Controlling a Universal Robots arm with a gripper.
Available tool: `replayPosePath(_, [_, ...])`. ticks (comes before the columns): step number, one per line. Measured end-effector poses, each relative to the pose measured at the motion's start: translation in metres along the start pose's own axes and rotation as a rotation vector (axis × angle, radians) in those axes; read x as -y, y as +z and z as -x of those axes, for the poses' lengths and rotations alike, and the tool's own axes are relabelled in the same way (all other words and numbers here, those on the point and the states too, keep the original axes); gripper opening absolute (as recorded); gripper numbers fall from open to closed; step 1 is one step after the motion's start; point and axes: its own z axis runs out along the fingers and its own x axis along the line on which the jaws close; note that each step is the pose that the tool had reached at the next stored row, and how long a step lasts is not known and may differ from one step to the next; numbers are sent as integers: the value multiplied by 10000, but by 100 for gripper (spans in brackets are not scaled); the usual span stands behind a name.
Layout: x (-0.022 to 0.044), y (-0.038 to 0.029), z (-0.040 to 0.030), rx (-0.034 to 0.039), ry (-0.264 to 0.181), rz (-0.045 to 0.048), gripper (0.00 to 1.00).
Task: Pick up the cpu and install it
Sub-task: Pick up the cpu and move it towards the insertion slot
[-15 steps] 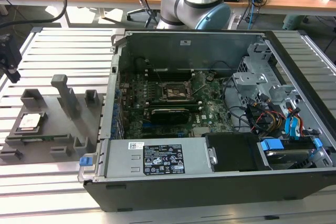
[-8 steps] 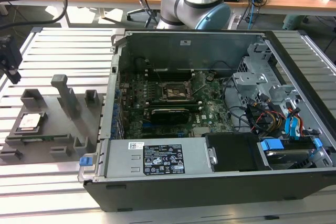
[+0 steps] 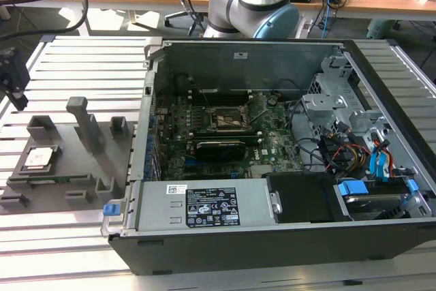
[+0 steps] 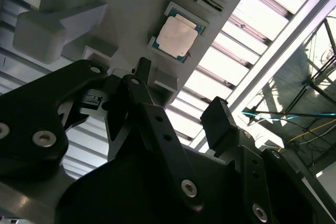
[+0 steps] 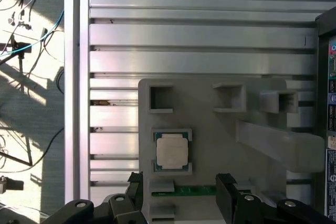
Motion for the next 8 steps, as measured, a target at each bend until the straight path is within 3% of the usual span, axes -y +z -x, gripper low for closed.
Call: replayPosePath(8, [0,26,-1,0,0,0,66])
